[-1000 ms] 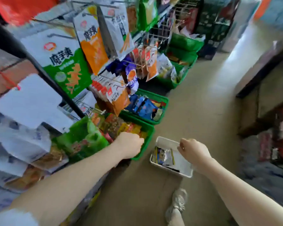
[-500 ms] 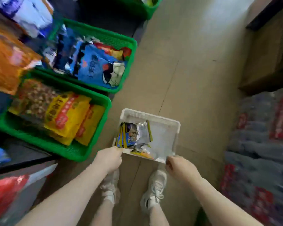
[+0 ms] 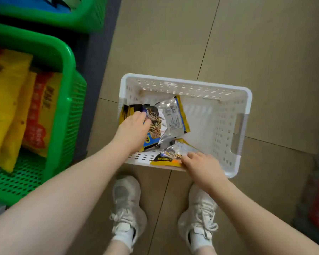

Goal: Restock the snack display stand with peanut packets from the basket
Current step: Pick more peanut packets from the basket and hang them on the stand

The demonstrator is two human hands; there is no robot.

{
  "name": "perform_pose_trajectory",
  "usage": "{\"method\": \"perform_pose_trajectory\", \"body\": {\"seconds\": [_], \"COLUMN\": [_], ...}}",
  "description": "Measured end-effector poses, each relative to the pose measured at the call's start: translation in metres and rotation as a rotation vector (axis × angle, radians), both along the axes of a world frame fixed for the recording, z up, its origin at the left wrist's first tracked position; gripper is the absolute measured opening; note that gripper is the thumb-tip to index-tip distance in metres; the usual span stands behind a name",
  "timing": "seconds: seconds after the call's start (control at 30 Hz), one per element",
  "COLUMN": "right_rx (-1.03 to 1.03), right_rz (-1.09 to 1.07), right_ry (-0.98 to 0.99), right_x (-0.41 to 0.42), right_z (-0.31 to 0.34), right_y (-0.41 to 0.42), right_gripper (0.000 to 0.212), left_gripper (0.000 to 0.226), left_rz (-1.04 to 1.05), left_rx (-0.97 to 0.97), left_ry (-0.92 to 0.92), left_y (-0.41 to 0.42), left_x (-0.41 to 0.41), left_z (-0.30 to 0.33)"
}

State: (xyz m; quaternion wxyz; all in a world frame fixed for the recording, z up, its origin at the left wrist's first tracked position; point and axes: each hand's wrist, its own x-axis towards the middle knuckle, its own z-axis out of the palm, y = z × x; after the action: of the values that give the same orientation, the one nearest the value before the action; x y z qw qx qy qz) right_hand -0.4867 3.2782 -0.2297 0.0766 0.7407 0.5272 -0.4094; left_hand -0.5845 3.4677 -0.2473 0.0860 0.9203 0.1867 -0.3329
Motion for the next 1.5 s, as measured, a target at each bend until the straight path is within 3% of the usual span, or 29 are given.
{"method": "perform_pose_trajectory", "body": {"seconds": [0.2,0.3,0.4,0.5,0.63,0.77,0.83,0.93,1.03,1.13,1.33,1.4,1.5], "right_rx": [0.093,0.173,0.152,0.098,-0.001,-0.034,-0.018,-0.054,-0.1,-0.078,0.035,0.083,0.223], "right_rz": [-0.217,-0.368,-0.39,-0.374,-0.365,-0.346,-0.334,-0.281,-0.371,-0.497,-0.556,-0.59,-0.588], "right_ry": [-0.114,-0.125,-0.14,-0.155,-0.136,-0.1,-0.116,-0.143,-0.17,-0.127,0.081,0.2,0.215], "right_x": [0.053,0.078,0.089,0.09,0.087,0.075,0.068,0.061,0.068,0.083,0.107,0.112,0.119], "right_z": [0.003,0.006,0.002,0.001,-0.002,-0.006,-0.006,-0.004,0.009,0.049,0.194,0.257,0.349], "right_y": [0.017,0.023,0.027,0.027,0.029,0.032,0.032,0.03,0.025,0.018,0.032,0.042,0.065], "right_gripper": [0.02,0.021,0.02,0.024,0.018,0.012,0.018,0.021,0.016,0.016,0.021,0.022,0.019], "left_gripper": [0.056,0.055,0.051,0.049,0.043,0.063,0.053,0.017,0.011,0.011,0.035,0.032,0.024], "left_rz": [0.014,0.056,0.086,0.146,-0.072,-0.09,-0.197,-0.278,-0.056,0.213,0.242,0.258,0.343], "left_rx": [0.078,0.089,0.076,-0.079,-0.294,-0.483,-0.407,-0.273,-0.456,-0.54,-0.522,-0.493,-0.378], "left_ry": [0.059,0.152,0.126,0.086,0.229,0.354,0.258,-0.167,-0.405,-0.409,-0.369,-0.285,-0.324], "left_y": [0.021,0.03,0.03,0.024,0.027,0.022,0.017,0.013,0.009,0.007,0.009,0.008,0.01], "left_x": [0.03,0.031,0.032,0.037,0.036,0.023,0.017,0.015,0.022,0.031,0.0,-0.015,-0.031], "left_z": [-0.041,-0.054,-0.055,-0.038,-0.021,-0.016,-0.017,-0.016,0.003,0.048,0.18,0.235,0.328]}}
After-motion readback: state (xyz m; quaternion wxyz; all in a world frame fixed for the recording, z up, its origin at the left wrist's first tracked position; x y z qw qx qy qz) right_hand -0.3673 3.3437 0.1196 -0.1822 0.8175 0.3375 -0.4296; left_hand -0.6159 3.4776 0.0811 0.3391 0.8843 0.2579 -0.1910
